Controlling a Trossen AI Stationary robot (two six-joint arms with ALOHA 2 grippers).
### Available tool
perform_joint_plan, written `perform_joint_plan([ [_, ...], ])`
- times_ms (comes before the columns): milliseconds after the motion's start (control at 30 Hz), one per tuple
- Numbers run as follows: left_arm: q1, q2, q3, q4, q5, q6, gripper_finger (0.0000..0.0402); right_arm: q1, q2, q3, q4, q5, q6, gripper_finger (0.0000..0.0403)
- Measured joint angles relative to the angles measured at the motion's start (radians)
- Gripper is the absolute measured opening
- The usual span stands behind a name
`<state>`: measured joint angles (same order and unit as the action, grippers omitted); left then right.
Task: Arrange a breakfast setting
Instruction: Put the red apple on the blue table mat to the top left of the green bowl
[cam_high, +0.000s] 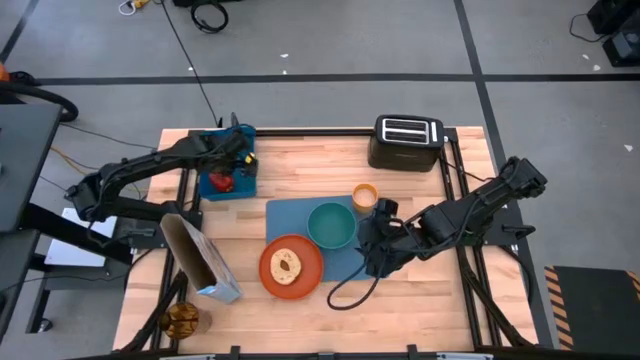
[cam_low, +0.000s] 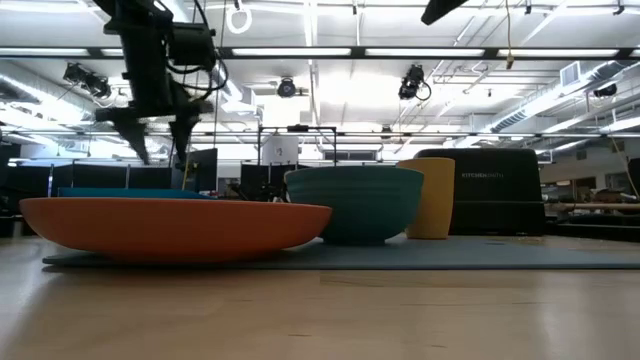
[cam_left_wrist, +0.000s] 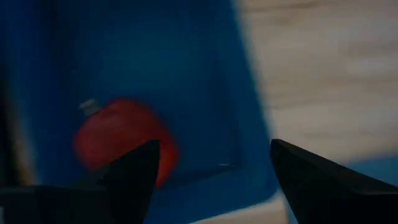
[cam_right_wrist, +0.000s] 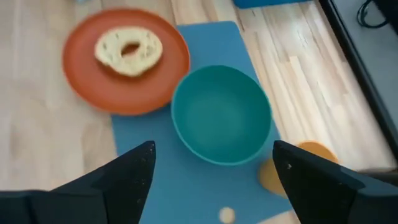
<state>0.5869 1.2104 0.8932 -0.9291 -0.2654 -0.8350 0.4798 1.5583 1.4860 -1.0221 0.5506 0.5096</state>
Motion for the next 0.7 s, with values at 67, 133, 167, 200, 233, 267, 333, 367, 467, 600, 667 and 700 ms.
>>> perform_joint_plan([
  [67, -0.006, 0.000, 0.000, -0.076, -0.048, -0.114, 0.0314, -0.013, -0.002, 0.000, -0.014, -0.006, -0.043, 0.0336],
  [133, -0.029, 0.000, 0.000, -0.171, -0.088, -0.237, 0.0314, -0.023, -0.004, 0.000, -0.026, -0.015, -0.085, 0.0339],
  [167, -0.050, 0.000, 0.000, -0.220, -0.111, -0.311, 0.0314, -0.025, -0.007, -0.002, -0.033, -0.016, -0.105, 0.0341],
  [200, -0.076, 0.000, 0.000, -0.262, -0.134, -0.391, 0.0314, -0.026, -0.010, -0.005, -0.033, -0.017, -0.125, 0.0342],
  [233, -0.104, 0.000, 0.000, -0.293, -0.149, -0.469, 0.0314, -0.025, -0.015, -0.011, -0.032, -0.018, -0.144, 0.0343],
  [267, -0.134, 0.000, 0.000, -0.310, -0.160, -0.530, 0.0314, -0.023, -0.022, -0.020, -0.034, -0.022, -0.155, 0.0344],
  [333, -0.184, 0.000, 0.000, -0.314, -0.185, -0.629, 0.0314, -0.020, -0.037, -0.041, -0.027, -0.028, -0.166, 0.0345],
  [367, -0.205, 0.000, 0.000, -0.310, -0.205, -0.666, 0.0314, -0.017, -0.049, -0.056, -0.025, -0.031, -0.165, 0.0346],
  [467, -0.241, 0.000, -0.007, -0.305, -0.255, -0.772, 0.0314, -0.001, -0.090, -0.105, -0.029, -0.054, -0.131, 0.0346],
  [600, -0.261, -0.015, -0.080, -0.228, -0.231, -0.843, 0.0314, 0.033, -0.161, -0.182, -0.030, -0.094, -0.094, 0.0346],
  [667, -0.261, -0.027, -0.126, -0.165, -0.233, -0.875, 0.0314, 0.051, -0.203, -0.223, -0.025, -0.101, -0.070, 0.0346],
  [700, -0.260, -0.033, -0.152, -0.122, -0.242, -0.886, 0.0314, 0.059, -0.222, -0.242, -0.031, -0.102, -0.060, 0.0346],
])
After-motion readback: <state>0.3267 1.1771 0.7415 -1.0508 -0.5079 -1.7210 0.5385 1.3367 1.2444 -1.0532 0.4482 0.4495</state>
